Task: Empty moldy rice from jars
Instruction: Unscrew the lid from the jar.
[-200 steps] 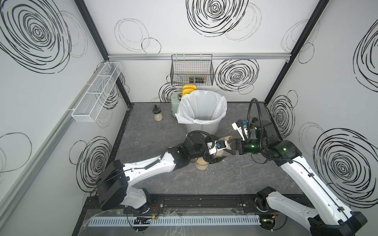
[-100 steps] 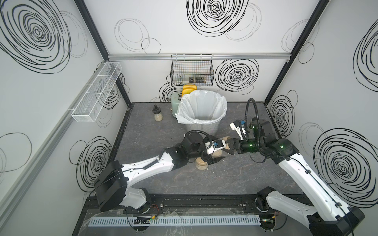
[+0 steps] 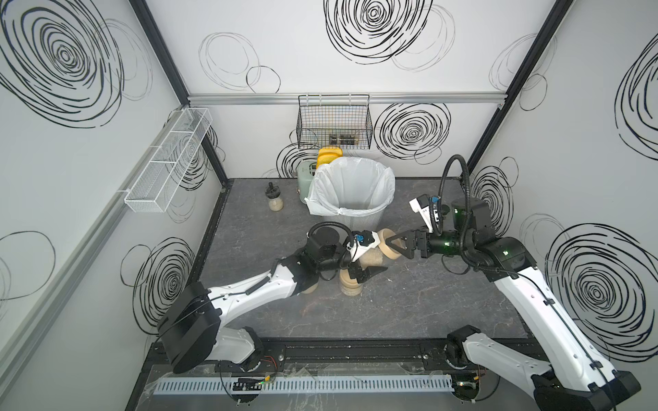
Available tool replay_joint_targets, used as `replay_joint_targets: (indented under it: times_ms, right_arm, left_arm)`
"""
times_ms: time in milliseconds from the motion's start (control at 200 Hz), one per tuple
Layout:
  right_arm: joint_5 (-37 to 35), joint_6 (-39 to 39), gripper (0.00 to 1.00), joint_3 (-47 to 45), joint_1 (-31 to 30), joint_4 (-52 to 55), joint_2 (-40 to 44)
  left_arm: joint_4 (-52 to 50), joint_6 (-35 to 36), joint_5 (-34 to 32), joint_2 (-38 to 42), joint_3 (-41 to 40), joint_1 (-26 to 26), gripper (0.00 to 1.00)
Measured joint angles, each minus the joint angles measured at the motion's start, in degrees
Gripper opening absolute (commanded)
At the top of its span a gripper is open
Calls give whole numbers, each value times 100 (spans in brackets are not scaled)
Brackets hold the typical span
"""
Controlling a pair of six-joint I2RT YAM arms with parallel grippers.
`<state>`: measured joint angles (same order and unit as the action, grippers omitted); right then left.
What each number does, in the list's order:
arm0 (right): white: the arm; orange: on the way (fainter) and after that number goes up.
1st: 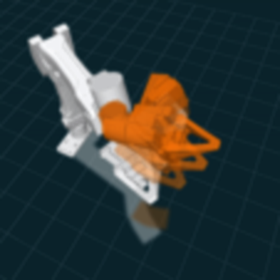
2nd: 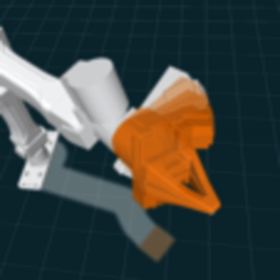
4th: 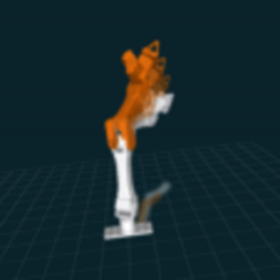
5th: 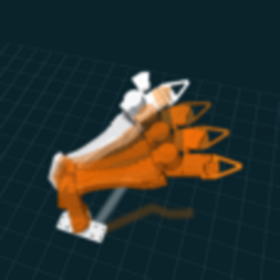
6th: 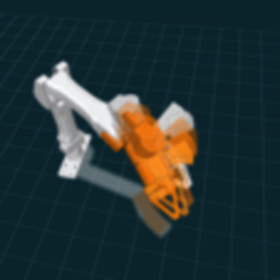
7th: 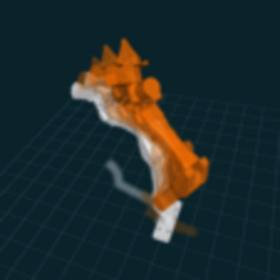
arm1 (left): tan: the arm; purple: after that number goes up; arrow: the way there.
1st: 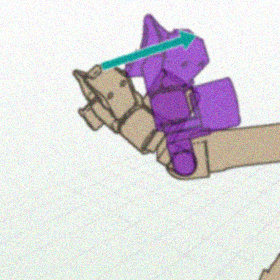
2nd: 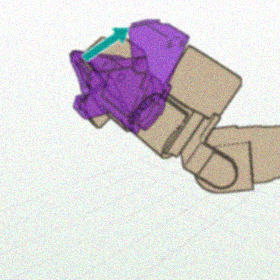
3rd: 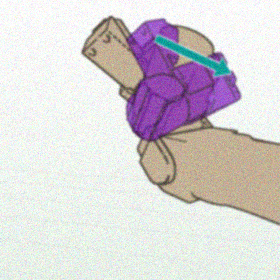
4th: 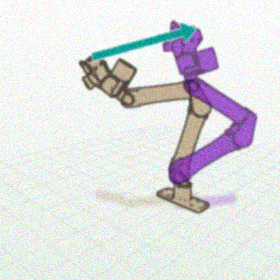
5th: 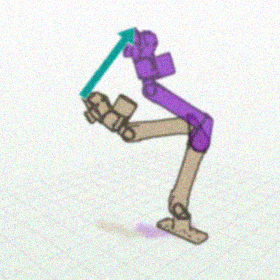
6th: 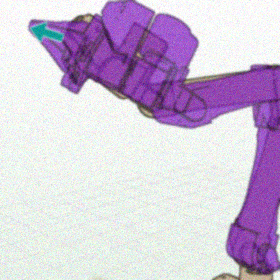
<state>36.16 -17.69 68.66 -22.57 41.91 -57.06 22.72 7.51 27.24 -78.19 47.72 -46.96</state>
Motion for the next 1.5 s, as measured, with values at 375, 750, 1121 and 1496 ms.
replay_joint_targets:
  times_ms: [375,750,1121,1496]
  right_arm:
    - [-28,-111,98,-111,55,-710,284]
    - [-529,-553,98,-455,-166,-1622,498]
    - [-1709,-520,98,-389,-1405,-1687,210]
    - [-2557,-501,93,-387,-1823,-1716,48]
  left_arm:
    - [1215,-828,173,52,-446,59,50]
    - [1696,-1333,39,90,-501,79,52]
    - [1718,-1351,-262,90,-501,-22,52]
    - [1685,-1351,-321,90,-501,-61,51]
